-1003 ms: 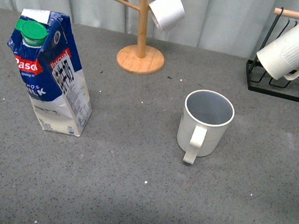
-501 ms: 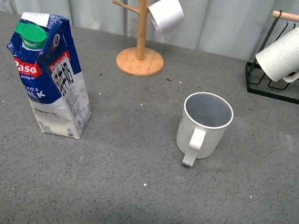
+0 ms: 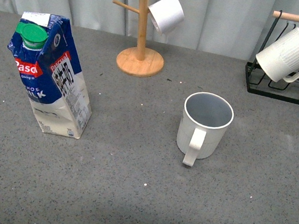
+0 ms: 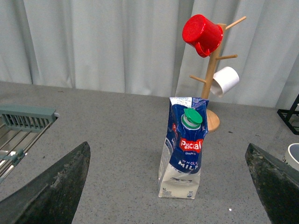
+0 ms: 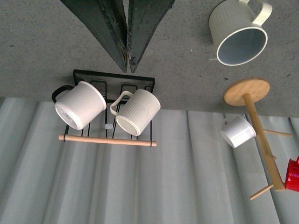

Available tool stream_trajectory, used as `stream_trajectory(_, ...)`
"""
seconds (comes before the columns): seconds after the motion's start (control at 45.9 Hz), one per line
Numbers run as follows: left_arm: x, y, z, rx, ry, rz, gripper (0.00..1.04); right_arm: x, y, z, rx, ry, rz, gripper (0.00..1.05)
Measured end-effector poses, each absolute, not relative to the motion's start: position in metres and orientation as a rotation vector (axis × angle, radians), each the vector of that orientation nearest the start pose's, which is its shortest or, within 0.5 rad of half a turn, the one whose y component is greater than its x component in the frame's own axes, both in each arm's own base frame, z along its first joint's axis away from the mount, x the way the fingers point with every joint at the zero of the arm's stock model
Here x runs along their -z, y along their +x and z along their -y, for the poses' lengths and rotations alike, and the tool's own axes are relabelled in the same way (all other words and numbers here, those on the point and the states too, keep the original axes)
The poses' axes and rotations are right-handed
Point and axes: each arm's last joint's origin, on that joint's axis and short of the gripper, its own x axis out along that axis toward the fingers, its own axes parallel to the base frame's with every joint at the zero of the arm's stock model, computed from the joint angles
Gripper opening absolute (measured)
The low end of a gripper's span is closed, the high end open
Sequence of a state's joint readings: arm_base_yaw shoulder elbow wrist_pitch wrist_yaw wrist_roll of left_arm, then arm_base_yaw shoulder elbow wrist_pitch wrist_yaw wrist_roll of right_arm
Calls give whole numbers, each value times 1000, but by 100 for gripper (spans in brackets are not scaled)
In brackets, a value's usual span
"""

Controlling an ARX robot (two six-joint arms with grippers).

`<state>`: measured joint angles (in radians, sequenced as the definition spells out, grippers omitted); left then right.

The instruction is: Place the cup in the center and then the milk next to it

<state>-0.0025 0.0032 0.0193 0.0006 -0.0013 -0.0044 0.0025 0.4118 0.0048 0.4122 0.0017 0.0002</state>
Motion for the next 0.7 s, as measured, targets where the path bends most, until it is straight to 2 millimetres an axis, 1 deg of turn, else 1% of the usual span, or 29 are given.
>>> stream_trajectory(0.698, -170, 97, 0, 1, -4, 17, 98, -168, 109, 0, -1, 1, 9, 1)
